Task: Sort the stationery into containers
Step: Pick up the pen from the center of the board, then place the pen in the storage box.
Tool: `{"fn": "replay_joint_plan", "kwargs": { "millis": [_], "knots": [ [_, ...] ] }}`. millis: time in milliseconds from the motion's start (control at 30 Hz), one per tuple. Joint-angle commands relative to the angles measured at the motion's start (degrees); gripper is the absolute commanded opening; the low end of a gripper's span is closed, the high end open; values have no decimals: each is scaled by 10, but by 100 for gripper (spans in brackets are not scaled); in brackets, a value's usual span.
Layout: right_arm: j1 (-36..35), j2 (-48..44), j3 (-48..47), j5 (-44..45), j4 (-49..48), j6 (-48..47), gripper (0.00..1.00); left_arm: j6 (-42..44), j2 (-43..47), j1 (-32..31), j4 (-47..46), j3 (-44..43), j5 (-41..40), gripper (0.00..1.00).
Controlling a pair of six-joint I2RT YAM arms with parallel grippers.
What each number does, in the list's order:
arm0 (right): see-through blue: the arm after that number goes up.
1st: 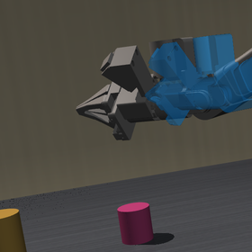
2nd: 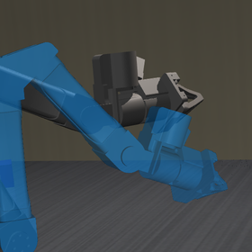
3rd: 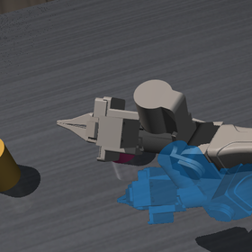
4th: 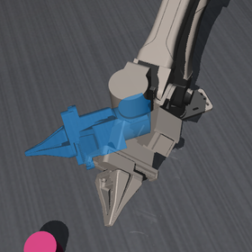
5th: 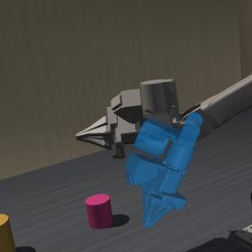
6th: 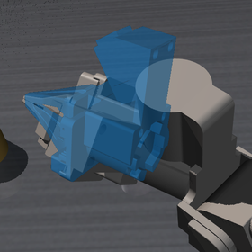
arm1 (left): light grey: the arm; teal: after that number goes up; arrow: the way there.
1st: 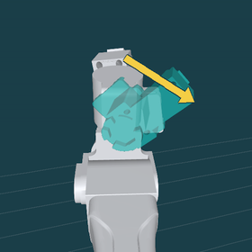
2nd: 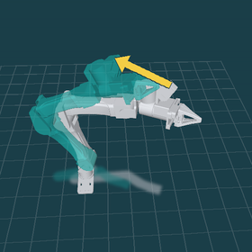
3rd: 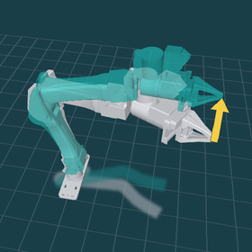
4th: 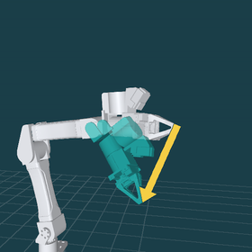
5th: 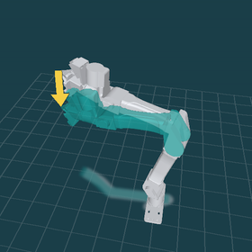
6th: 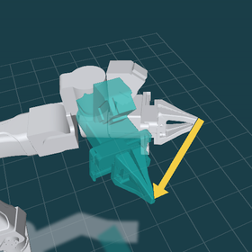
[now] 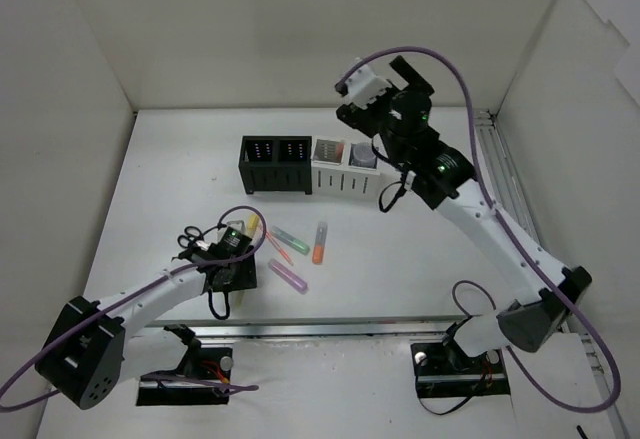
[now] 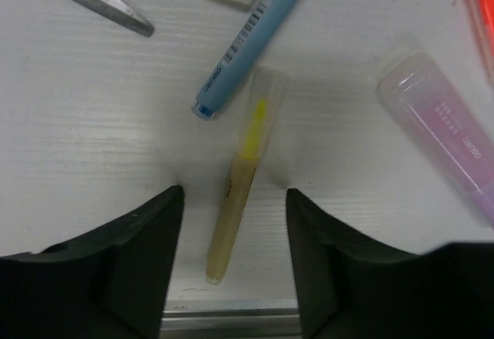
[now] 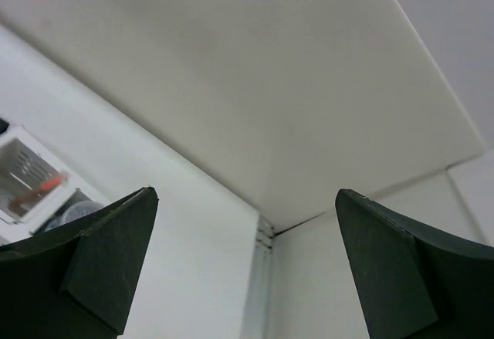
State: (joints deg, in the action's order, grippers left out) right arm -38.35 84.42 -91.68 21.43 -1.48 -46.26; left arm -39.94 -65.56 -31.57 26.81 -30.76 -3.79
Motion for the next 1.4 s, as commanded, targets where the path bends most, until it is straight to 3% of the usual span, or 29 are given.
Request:
{"fn": "replay_joint_plan", "kwargs": {
  "millis": [0, 167, 200, 233, 367, 667, 867, 967, 1133, 1300, 1367],
  "knots": [
    [6, -56, 61, -4, -74, 173, 98, -17, -18, -5, -19, -33, -24, 47],
    [19, -96, 130, 34, -64, 266, 98, -11, -44, -24, -32, -45, -41, 29],
    [21, -109, 138, 41, -60, 289, 98, -12, -57, -30, -22, -50, -48, 17],
    [26, -115, 155, 47, -55, 305, 98, -14, -64, -36, -14, -61, -53, 12],
    [39, -147, 193, 57, -52, 354, 98, -23, -84, -59, 11, -77, -75, 0],
    [53, -219, 272, 42, -49, 433, 98, -9, 1, -132, 33, -129, -132, 0],
    [85, -247, 352, 66, -47, 550, 98, 196, 36, -125, -174, -210, -164, 0],
    [103, -265, 375, 47, -33, 584, 98, 311, -23, -106, -305, -278, -139, 0],
    [126, -292, 423, 26, -49, 610, 98, 423, -154, -72, -429, -406, -25, 0],
    [143, -342, 468, 43, -70, 624, 98, 432, -271, -41, -493, -529, 73, 0],
    [151, -366, 478, 62, -71, 624, 98, 425, -322, -41, -520, -558, 77, 0]
  ]
}}
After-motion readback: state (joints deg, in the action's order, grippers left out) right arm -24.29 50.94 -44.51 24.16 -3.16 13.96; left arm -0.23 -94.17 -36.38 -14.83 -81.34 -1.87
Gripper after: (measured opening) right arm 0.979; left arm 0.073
